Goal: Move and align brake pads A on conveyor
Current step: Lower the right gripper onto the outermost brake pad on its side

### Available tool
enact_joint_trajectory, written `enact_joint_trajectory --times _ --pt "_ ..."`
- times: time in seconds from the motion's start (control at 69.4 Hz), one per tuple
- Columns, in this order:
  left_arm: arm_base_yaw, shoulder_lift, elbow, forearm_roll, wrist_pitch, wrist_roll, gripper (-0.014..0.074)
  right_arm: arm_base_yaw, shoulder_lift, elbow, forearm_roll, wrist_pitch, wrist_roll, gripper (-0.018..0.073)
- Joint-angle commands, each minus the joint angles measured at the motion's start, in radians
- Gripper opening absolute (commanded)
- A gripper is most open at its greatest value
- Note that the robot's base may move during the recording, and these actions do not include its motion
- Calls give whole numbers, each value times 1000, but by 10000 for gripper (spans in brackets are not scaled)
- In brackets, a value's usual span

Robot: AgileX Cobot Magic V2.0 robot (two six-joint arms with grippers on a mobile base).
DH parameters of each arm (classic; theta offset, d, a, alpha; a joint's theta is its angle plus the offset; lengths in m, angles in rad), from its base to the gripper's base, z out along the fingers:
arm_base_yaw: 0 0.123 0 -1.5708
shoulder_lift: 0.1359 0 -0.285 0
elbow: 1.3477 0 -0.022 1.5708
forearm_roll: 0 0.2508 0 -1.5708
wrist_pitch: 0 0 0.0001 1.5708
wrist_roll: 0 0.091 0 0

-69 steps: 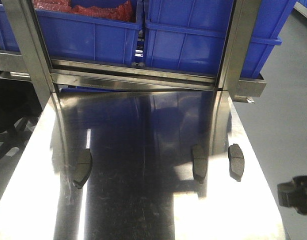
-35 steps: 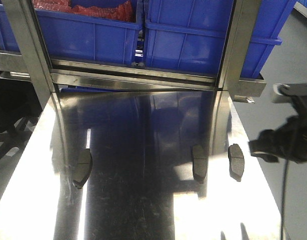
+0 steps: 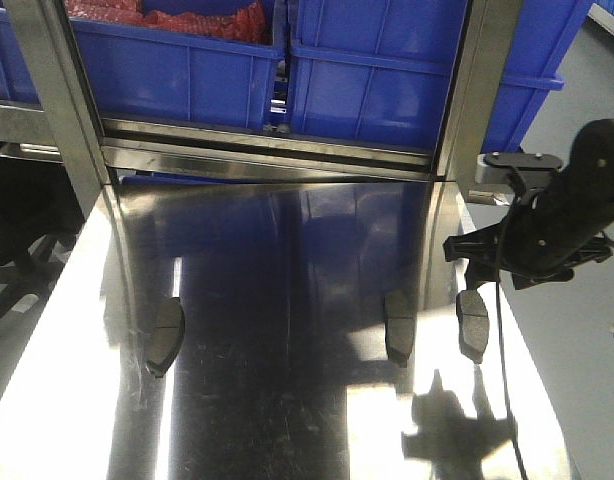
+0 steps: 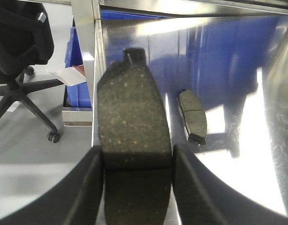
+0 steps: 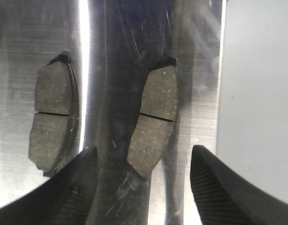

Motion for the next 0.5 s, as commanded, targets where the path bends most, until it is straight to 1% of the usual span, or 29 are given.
enact_joint_trajectory --times 0.0,0.144,0.245,0.274,0.36,0.49 --pt "-6 4 -31 -8 -87 -11 -8 1 15 -72 -2 20 4 427" --pt "-6 4 -31 -8 -87 -11 -8 13 88 -120 -21 85 38 427" --pt "-6 4 -31 -8 -87 -11 -8 35 129 -142 -57 85 64 427" --pt "-6 4 -31 -8 -87 -11 -8 39 140 -149 -77 82 86 427" --pt "-6 5 -31 -8 -87 -11 -8 44 171 -167 -96 75 152 427" --pt "-6 5 -31 -8 -87 -11 -8 44 207 -195 -100 84 164 427"
